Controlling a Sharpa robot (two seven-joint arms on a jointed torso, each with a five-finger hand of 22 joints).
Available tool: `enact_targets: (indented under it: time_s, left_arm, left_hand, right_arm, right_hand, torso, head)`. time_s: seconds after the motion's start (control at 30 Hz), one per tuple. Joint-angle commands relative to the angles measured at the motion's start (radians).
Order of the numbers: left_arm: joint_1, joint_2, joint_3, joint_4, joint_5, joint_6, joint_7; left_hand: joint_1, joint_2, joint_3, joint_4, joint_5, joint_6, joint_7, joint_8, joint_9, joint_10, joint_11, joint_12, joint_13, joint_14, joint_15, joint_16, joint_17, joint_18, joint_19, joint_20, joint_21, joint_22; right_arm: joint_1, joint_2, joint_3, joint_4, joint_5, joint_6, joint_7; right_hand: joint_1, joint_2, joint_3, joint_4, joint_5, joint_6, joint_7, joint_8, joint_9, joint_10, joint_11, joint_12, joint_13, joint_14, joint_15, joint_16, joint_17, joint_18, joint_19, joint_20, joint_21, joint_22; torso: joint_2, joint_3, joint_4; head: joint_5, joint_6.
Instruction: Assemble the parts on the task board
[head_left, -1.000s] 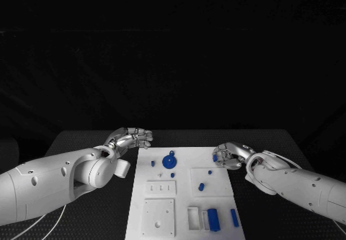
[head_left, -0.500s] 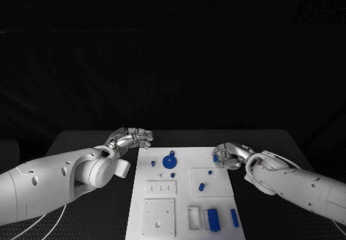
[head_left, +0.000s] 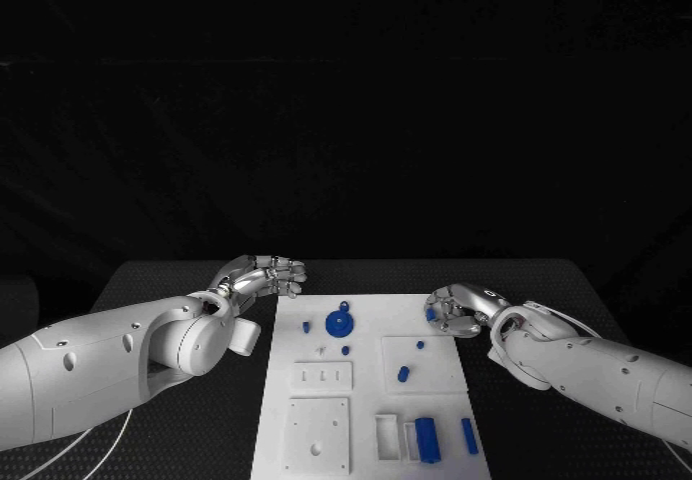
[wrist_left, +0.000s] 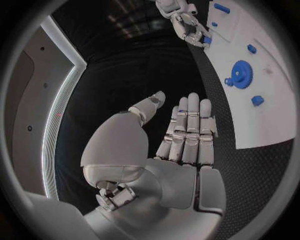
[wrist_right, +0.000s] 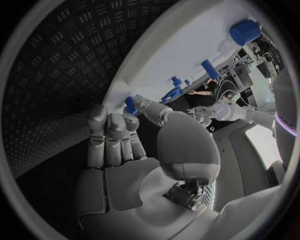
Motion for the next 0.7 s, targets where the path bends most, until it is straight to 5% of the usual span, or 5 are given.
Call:
enact_targets:
  time_s: [0.03,0.5,0.7]
  left_arm:
    - [0.0,0.001,0.001,0.003,-0.001,0.015,0.005]
    - [0.0,0.0,0.001,0.004,-0.012,0.02,-0.003]
    - [0.0,0.002,0.001,0.003,-0.065,0.036,-0.042]
  left_hand:
    - [-0.011,-0.001,0.0,-0.005,-0.005,0.001,0.004,-0.006,0.002,-0.004,0.001,-0.004,-0.001,0.007,0.001,-0.006,0.001,0.019,-0.007,-0.002,0.003,0.019]
    - [-0.011,0.0,0.001,-0.005,-0.005,0.001,0.004,-0.006,0.002,-0.004,0.001,-0.004,-0.001,0.008,0.001,-0.006,0.002,0.019,-0.007,-0.002,0.003,0.019]
    - [-0.019,0.004,-0.001,0.0,-0.006,0.019,-0.006,0.003,0.007,0.019,-0.009,0.007,0.005,0.014,0.0,-0.007,0.008,0.019,-0.005,-0.003,0.006,0.02]
  right_arm:
    - [-0.001,0.001,0.0,0.0,-0.003,-0.016,-0.005]
    - [-0.001,-0.003,0.0,0.022,-0.016,-0.036,-0.024]
    - [0.003,-0.024,0.002,0.089,-0.061,-0.045,-0.09]
  right_hand:
    - [-0.002,0.018,0.001,-0.009,-0.005,0.145,-0.015,0.01,0.005,-0.009,-0.023,0.006,-0.001,0.003,-0.009,0.004,0.002,0.062,0.0,-0.008,0.006,0.016]
    - [-0.007,0.026,0.001,-0.029,-0.005,0.165,-0.024,0.02,0.012,0.0,-0.032,0.006,-0.002,0.007,-0.018,0.004,0.004,0.062,0.004,-0.008,0.009,0.016]
    - [-0.007,0.026,0.002,-0.037,-0.005,0.17,-0.026,0.022,0.013,0.003,-0.034,0.006,-0.002,0.01,-0.02,0.005,0.005,0.062,0.006,-0.009,0.01,0.015]
  torso:
    - [0.0,0.0001,-0.0001]
    - [0.0,0.0001,-0.0011]
    - [-0.001,-0.0001,-0.002]
  head:
    - [0.001,0.0]
    - [-0.001,0.0]
    - [0.001,0.005]
